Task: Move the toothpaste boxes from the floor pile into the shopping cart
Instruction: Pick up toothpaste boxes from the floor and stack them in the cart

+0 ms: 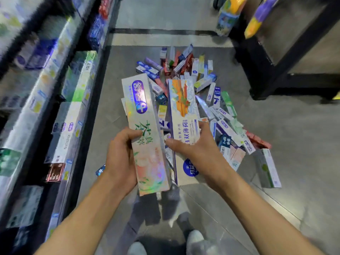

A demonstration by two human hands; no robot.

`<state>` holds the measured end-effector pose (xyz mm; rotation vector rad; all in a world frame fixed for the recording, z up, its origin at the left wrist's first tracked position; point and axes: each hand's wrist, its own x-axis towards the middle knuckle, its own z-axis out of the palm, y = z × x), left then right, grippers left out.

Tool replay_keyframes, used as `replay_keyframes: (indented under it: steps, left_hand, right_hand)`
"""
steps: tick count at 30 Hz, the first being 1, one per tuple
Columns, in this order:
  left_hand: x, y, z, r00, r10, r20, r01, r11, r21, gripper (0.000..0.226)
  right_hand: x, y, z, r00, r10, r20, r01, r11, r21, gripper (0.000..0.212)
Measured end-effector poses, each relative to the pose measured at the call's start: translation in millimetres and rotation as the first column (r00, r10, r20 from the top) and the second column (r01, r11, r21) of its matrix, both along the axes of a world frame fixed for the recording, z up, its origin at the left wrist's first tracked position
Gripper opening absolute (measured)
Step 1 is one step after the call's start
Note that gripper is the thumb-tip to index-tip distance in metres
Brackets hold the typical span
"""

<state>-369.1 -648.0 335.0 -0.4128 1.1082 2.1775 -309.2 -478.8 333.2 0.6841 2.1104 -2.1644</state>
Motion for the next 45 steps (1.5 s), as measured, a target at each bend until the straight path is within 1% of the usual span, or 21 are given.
replay_keyframes:
  steps: [2, 3, 5, 6, 7, 9, 11, 12, 15, 17, 18, 19, 22, 24, 26, 29, 32, 35, 39, 42, 45]
  left_hand:
    - [12.2, 9.5, 74.7, 0.999, -0.037, 0.015, 0.038, 0.999, -0.030, 0.039]
    - [19.4, 15.2, 111.5, 0.999, -0.046, 0.012, 0.047, 0.996, -0.070, 0.042]
    - [33.8, 27.7, 184.0, 0.999, -0.032, -0.012, 0.030, 0.989, -0.148, 0.060]
    - [41.2, 33.5, 218.3, 0.999, -0.027, -0.035, 0.021, 0.985, -0.174, 0.065]
    - [48.9, 39.7, 251.4, 0.997, -0.033, -0.069, 0.019, 0.982, -0.190, 0.064]
    - [64.7, 49.0, 308.9, 0.988, -0.065, -0.138, 0.036, 0.978, -0.207, 0.055]
    - [76.3, 58.3, 356.9, 0.976, -0.104, -0.192, 0.060, 0.974, -0.220, 0.046]
    - [81.7, 63.2, 376.5, 0.965, -0.133, -0.225, 0.080, 0.970, -0.228, 0.046]
    - [99.5, 78.2, 424.6, 0.938, -0.175, -0.300, 0.106, 0.967, -0.234, 0.056]
    - [109.6, 88.5, 448.0, 0.918, -0.211, -0.337, 0.140, 0.965, -0.224, 0.046]
    - [113.4, 92.7, 456.6, 0.910, -0.222, -0.350, 0.149, 0.963, -0.222, 0.041]
    - [117.2, 96.3, 464.2, 0.902, -0.239, -0.359, 0.163, 0.960, -0.228, 0.044]
    - [123.5, 104.0, 480.0, 0.863, -0.321, -0.389, 0.237, 0.939, -0.249, 0.067]
    - [125.4, 105.2, 486.6, 0.828, -0.381, -0.412, 0.305, 0.922, -0.240, 0.069]
    - [129.6, 103.6, 492.6, 0.772, -0.453, -0.446, 0.382, 0.891, -0.246, 0.066]
    - [137.2, 100.0, 496.6, 0.703, -0.534, -0.470, 0.478, 0.844, -0.243, 0.061]
    - [155.0, 94.5, 496.5, 0.626, -0.626, -0.465, 0.585, 0.771, -0.251, 0.067]
    - [185.9, 90.0, 492.8, 0.548, -0.713, -0.437, 0.685, 0.683, -0.254, 0.073]
    - [241.1, 86.6, 487.0, 0.395, -0.825, -0.405, 0.816, 0.518, -0.258, 0.077]
    - [293.0, 81.0, 486.9, 0.234, -0.887, -0.398, 0.905, 0.348, -0.242, 0.078]
    - [352.8, 72.2, 489.1, 0.081, -0.910, -0.406, 0.948, 0.196, -0.252, 0.072]
  right_hand:
    - [14.1, 5.0, 72.7, 1.000, -0.019, -0.009, 0.019, 1.000, -0.003, 0.069]
    - [21.2, 6.6, 109.6, 0.999, -0.030, -0.012, 0.030, 1.000, -0.008, 0.067]
    - [35.2, 12.0, 183.0, 0.998, -0.056, -0.023, 0.056, 0.998, -0.007, 0.064]
    - [41.6, 14.9, 217.2, 0.997, -0.068, -0.023, 0.068, 0.998, 0.001, 0.064]
    - [48.6, 18.5, 249.3, 0.997, -0.078, -0.024, 0.078, 0.997, 0.010, 0.063]
    - [65.3, 26.8, 306.8, 0.996, -0.089, -0.028, 0.090, 0.996, 0.023, 0.061]
    - [79.3, 36.0, 358.4, 0.994, -0.095, -0.045, 0.097, 0.994, 0.051, 0.058]
    - [87.0, 41.0, 380.9, 0.994, -0.100, -0.050, 0.103, 0.993, 0.056, 0.058]
    - [105.5, 53.5, 431.9, 0.989, -0.121, -0.090, 0.128, 0.989, 0.078, 0.064]
    - [120.0, 60.2, 456.1, 0.978, -0.171, -0.122, 0.181, 0.981, 0.075, 0.075]
    - [127.7, 62.5, 466.4, 0.971, -0.197, -0.136, 0.208, 0.975, 0.077, 0.077]
    - [136.5, 64.0, 475.1, 0.964, -0.221, -0.150, 0.235, 0.969, 0.078, 0.076]
    - [165.2, 65.6, 495.0, 0.941, -0.290, -0.173, 0.304, 0.951, 0.060, 0.066]
    - [182.6, 59.9, 504.4, 0.914, -0.358, -0.191, 0.374, 0.926, 0.051, 0.060]
    - [199.2, 50.3, 508.2, 0.875, -0.444, -0.192, 0.459, 0.887, 0.041, 0.058]
    - [228.0, 28.1, 512.5, 0.787, -0.584, -0.197, 0.604, 0.795, 0.057, 0.054]
    - [265.6, 0.3, 513.5, 0.680, -0.712, -0.175, 0.729, 0.682, 0.059, 0.051]
    - [307.5, -31.1, 512.5, 0.549, -0.819, -0.167, 0.834, 0.551, 0.039, 0.061]
    - [367.6, -73.1, 510.7, 0.346, -0.925, -0.157, 0.938, 0.345, 0.038, 0.066]
    - [418.3, -104.9, 506.1, 0.207, -0.969, -0.138, 0.978, 0.199, 0.067, 0.072]
    - [474.7, -138.4, 502.3, 0.043, -0.990, -0.134, 0.997, 0.035, 0.063, 0.059]
